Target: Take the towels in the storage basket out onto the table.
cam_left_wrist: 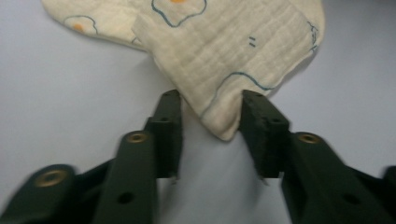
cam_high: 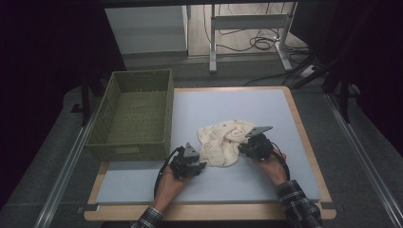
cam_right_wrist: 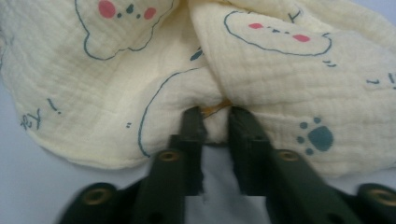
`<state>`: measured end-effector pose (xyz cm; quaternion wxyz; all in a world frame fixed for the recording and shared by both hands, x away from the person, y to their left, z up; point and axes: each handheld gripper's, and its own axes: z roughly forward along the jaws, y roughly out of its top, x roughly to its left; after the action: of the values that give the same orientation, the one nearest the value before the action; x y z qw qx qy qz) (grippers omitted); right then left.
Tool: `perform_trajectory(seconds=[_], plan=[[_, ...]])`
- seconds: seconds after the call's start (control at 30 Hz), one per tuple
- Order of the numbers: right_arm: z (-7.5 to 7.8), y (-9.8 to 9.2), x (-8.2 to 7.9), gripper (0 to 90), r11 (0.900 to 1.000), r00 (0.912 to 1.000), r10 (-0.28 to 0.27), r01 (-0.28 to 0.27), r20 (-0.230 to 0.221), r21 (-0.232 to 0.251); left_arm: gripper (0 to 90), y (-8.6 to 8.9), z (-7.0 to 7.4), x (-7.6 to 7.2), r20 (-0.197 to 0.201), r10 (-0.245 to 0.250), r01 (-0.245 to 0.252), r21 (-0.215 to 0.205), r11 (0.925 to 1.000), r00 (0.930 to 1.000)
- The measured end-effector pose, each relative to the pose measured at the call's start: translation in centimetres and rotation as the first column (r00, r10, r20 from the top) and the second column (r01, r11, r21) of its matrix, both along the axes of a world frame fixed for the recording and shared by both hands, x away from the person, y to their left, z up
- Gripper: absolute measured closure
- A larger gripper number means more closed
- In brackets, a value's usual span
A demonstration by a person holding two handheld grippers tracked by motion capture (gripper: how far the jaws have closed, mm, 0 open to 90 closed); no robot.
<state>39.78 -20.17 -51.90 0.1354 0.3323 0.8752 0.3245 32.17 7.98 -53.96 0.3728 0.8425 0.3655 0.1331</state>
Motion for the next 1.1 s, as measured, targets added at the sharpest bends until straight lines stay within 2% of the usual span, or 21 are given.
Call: perform_trajectory(seconds=[0.1, 0.13, 0.2, 0.27, 0.43, 0.63, 0.77, 0.87, 0.9, 0.97, 1.0, 1.03, 1.1], plan=[[0.0, 0.0, 0.1, 87.3, 1.000, 0.9998, -0.010, 0.010, -0.017, 0.012, 77.7, -0.3, 0.1, 0.1, -0.010, -0.010, 0.010, -0.004, 0.9999, 0.9999], [0.1, 0.1, 0.1, 87.7, 1.000, 0.9998, -0.011, 0.012, -0.018, 0.008, 84.9, -0.4, 0.1, 0.2, -0.018, -0.016, 0.016, -0.008, 0.9998, 0.9997], [0.3, 0.1, -0.2, 87.8, 1.000, 0.9998, -0.013, 0.013, -0.013, -0.007, 87.4, -0.5, 0.2, 0.2, -0.020, -0.017, 0.017, 0.002, 0.9998, 0.9997], [0.6, -0.3, -0.5, 87.8, 1.000, 0.9999, -0.013, 0.013, -0.009, 0.016, 87.9, -0.4, 0.2, 0.1, -0.028, -0.021, 0.021, -0.015, 0.9997, 0.9994], [2.0, -1.9, -1.8, 87.7, 1.000, 0.9999, -0.016, 0.016, 0.001, 0.022, 87.9, 0.7, 0.4, -0.5, -0.037, -0.016, 0.014, -0.051, 0.9986, 0.9992], [3.8, -5.3, -4.0, 87.6, 0.999, 0.9994, -0.033, 0.033, 0.013, 0.035, 87.5, 2.1, 1.0, -1.5, -0.052, -0.011, 0.007, -0.084, 0.9964, 0.9986], [4.4, -7.2, -5.6, 87.5, 0.998, 0.9997, -0.025, 0.025, 0.000, 0.063, 87.1, 2.5, 1.2, -2.4, -0.073, -0.035, 0.026, -0.115, 0.9930, 0.9967], [4.3, -7.9, -7.0, 87.1, 0.997, 0.9997, -0.008, 0.010, -0.022, 0.078, 87.1, 2.4, 1.3, -3.1, -0.079, -0.054, 0.046, -0.107, 0.9932, 0.9954], [4.2, -8.0, -7.4, 87.5, 0.997, 0.9996, -0.003, 0.005, -0.027, 0.075, 86.9, 2.3, 1.3, -3.4, -0.078, -0.053, 0.046, -0.088, 0.9951, 0.9955], [3.7, -8.2, -8.4, 86.6, 0.999, 0.9993, 0.001, 0.001, -0.037, 0.044, 85.5, 2.3, 1.3, -3.7, -0.084, -0.059, 0.052, -0.076, 0.9957, 0.9947], [3.6, -8.3, -8.6, 83.2, 0.999, 0.9991, 0.003, -0.001, -0.042, 0.040, 81.3, 2.3, 1.2, -3.8, -0.080, -0.059, 0.053, -0.077, 0.9956, 0.9950], [3.4, -8.6, -8.9, 81.8, 0.999, 0.9989, 0.003, -0.001, -0.047, 0.044, 72.7, 2.4, 1.2, -3.9, -0.074, -0.048, 0.042, -0.080, 0.9959, 0.9961], [3.3, -9.2, -9.2, 81.0, 0.999, 0.9986, -0.017, 0.020, -0.049, 0.047, 65.2, 2.6, 1.3, -3.7, -0.073, -0.041, 0.035, -0.086, 0.9957, 0.9965]])
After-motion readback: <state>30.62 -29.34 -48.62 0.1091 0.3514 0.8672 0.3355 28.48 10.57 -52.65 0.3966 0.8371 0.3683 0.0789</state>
